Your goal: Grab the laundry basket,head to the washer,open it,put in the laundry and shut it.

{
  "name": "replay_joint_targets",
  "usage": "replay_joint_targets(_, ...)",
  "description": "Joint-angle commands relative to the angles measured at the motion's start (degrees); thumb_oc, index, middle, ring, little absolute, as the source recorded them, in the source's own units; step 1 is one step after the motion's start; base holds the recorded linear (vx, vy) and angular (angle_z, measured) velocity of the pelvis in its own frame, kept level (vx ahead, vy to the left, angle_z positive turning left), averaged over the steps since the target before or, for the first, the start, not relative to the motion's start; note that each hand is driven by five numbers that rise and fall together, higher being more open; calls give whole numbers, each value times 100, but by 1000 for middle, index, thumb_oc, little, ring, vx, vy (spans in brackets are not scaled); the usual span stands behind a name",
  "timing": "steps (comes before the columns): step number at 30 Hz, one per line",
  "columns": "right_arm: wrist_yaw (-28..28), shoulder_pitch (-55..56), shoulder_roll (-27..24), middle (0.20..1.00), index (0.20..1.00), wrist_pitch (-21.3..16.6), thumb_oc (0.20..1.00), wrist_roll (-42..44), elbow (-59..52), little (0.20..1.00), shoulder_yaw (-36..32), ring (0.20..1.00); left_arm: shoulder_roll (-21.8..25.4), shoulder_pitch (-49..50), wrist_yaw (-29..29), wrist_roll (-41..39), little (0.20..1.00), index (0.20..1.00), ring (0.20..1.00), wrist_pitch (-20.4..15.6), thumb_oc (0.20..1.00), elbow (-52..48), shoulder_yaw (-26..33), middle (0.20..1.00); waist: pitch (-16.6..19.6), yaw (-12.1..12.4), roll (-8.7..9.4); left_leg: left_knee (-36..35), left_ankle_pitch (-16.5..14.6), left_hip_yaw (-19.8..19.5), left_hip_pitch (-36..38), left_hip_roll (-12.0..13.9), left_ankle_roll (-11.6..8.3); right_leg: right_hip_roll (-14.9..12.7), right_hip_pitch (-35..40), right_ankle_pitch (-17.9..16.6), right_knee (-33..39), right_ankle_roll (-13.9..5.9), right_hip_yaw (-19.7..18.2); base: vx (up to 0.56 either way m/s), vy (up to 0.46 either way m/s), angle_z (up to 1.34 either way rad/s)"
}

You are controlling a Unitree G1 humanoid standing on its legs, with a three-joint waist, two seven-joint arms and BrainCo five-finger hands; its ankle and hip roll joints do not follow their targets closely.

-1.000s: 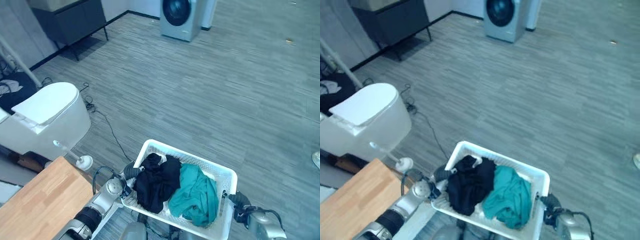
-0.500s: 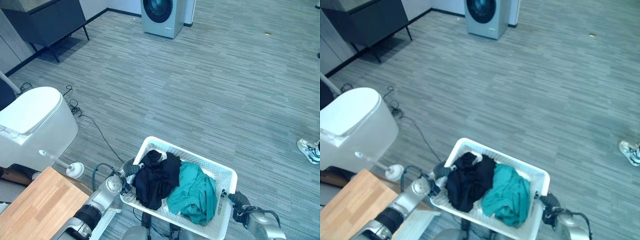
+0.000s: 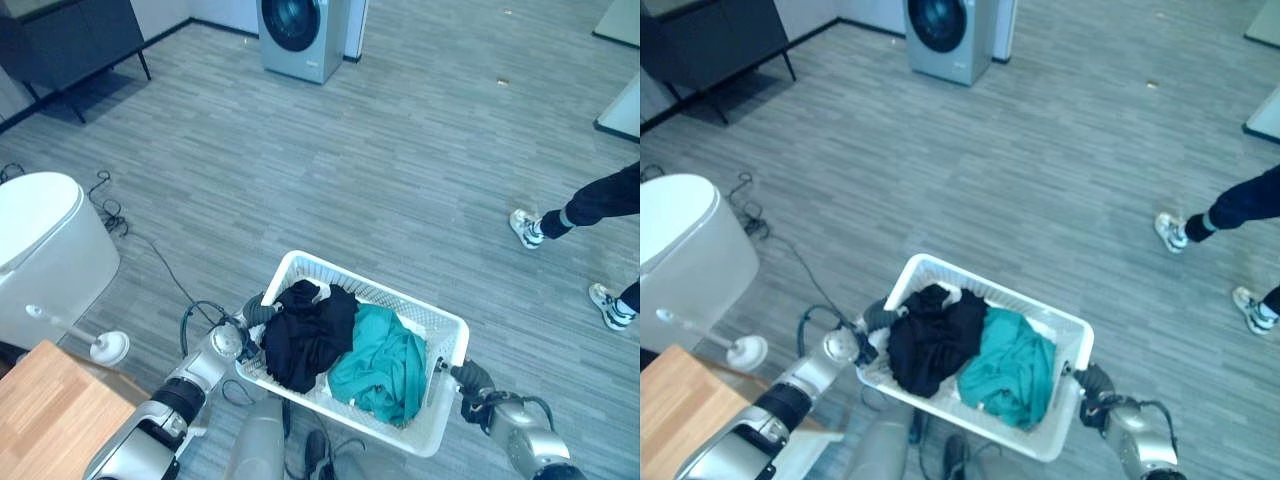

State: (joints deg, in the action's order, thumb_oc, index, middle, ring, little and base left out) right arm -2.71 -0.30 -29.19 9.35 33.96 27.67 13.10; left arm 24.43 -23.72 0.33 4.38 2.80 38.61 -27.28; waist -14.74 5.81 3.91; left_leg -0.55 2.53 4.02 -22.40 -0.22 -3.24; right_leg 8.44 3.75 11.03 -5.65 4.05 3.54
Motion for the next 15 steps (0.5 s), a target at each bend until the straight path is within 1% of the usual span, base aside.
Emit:
replay_joint_targets(1, -608, -209, 165, 200, 200, -456, 200, 391, -817, 200, 57, 200, 181, -105, 356, -135, 200, 200, 200, -196, 200, -171, 399, 200, 487, 238, 254, 393, 555, 189, 165, -9, 260, -380, 1155, -64, -64, -525, -487, 727, 97, -45)
replay_joint_targets(2, -640, -218, 270, 200, 200, -482, 200, 332, -749, 200, 91, 200, 191, 31, 326, -136, 200, 200, 200, -236, 200, -202, 410, 200, 543, 312, 391, 650, 542, 296, 155, -110, 344, -489, 1163, -460, -384, -648, -485, 458, 58, -66)
replay_joint_targets(3, -650, -200, 348, 200, 200, -451, 200, 298, -759, 200, 108, 200, 254, 173, 316, -129, 200, 200, 200, -233, 200, -269, 455, 200, 564, 342, 499, 806, 397, 321, 217, -167, 434, -556, 1049, -852, -802, -871, -494, 600, 80, -60)
replay_joint_targets(4, -660, -225, 433, 200, 200, -462, 200, 265, -754, 200, 155, 200, 290, 260, 302, -128, 200, 200, 200, -218, 200, -316, 466, 200, 569, 376, 590, 864, 243, 359, 339, -248, 521, -623, 881, -1334, -1277, -1174, -483, 329, 47, -44)
replay_joint_targets(5, -660, -225, 433, 200, 200, -462, 200, 265, -754, 200, 155, 200, 290, 261, 302, -128, 200, 200, 200, -218, 200, -316, 466, 200, 569, 376, 591, 864, 243, 360, 339, -248, 521, -623, 881, -1334, -1277, -1174, -484, 647, 130, -43)
replay_joint_targets(6, -729, -241, 571, 200, 200, -453, 200, 114, -710, 200, 143, 200, 309, 483, 277, -116, 200, 200, 200, -214, 200, -432, 553, 200, 568, 378, 658, 922, -266, 406, 771, -407, 755, -838, 499, -2147, -2674, -1718, -322, 631, 146, -42)
replay_joint_targets(7, -732, -250, 586, 200, 200, -424, 200, 39, -756, 200, 136, 200, 328, 562, 263, -127, 200, 200, 200, -197, 200, -534, 590, 200, 547, 349, 525, 883, -244, 447, 932, -271, 828, -858, 207, -2331, -3170, -1764, -171, 822, 220, -41)
replay_joint_targets(8, -734, -274, 626, 200, 200, -452, 200, -51, -738, 200, 124, 200, 334, 611, 279, -135, 200, 200, 200, -160, 200, -544, 622, 200, 524, 295, 434, 829, -350, 463, 1179, -248, 901, -1045, -27, -2315, -3566, -1724, 83, 511, 190, -3)
replay_joint_targets(9, -737, -279, 660, 200, 200, -424, 200, -148, -746, 200, 111, 200, 346, 630, 271, -131, 200, 200, 200, -133, 200, -571, 653, 200, 498, 227, 310, 751, -452, 456, 1480, -190, 947, -1208, -322, -2177, -3893, -1601, 280, 538, 217, 4)
replay_joint_targets(10, -734, -282, 668, 200, 200, -396, 200, -197, -768, 200, 88, 200, 352, 614, 310, -113, 200, 200, 200, -104, 200, -587, 701, 200, 457, 150, 204, 668, -522, 443, 1738, -146, 959, -1402, -683, -1901, -3976, -1456, 473, 516, 186, 4)
replay_joint_targets(11, -742, -287, 683, 200, 200, -388, 200, -217, -772, 200, 81, 200, 323, 568, 337, -96, 200, 200, 200, -81, 200, -560, 729, 200, 422, 23, 85, 596, -587, 364, 1968, -132, 949, -1515, -1033, -1579, -3834, -1302, 629, 515, 126, -1)
replay_joint_targets(12, -736, -288, 688, 200, 200, -410, 200, -190, -789, 200, 61, 200, 308, 536, 372, -62, 200, 200, 200, -100, 200, -589, 744, 200, 396, -110, 6, 564, -668, 261, 2197, -165, 937, -1509, -1312, -1306, -3482, -1168, 652, 560, 47, 20)
replay_joint_targets(13, -730, -281, 653, 200, 200, -424, 200, -186, -783, 200, 31, 200, 299, 518, 392, -45, 200, 200, 200, -126, 200, -593, 751, 200, 385, -245, -42, 526, -735, 158, 2393, -196, 891, -1455, -1511, -1208, -2966, -1115, 590, 514, -21, 28)
replay_joint_targets(14, -724, -272, 623, 200, 200, -424, 200, -168, -791, 200, 9, 200, 305, 513, 386, -31, 200, 200, 200, -150, 200, -643, 745, 200, 399, -326, -70, 505, -771, 107, 2482, -182, 826, -1451, -1461, -1126, -2442, -1093, 604, 465, -101, 53)
replay_joint_targets(15, -689, -299, 605, 200, 200, -452, 200, -132, -755, 200, 2, 200, 290, 450, 397, -13, 200, 200, 200, -166, 200, -628, 732, 200, 385, -384, -62, 504, -849, 47, 2550, -192, 748, -1422, -1516, -1128, -1664, -1086, 515, 467, -173, 65)
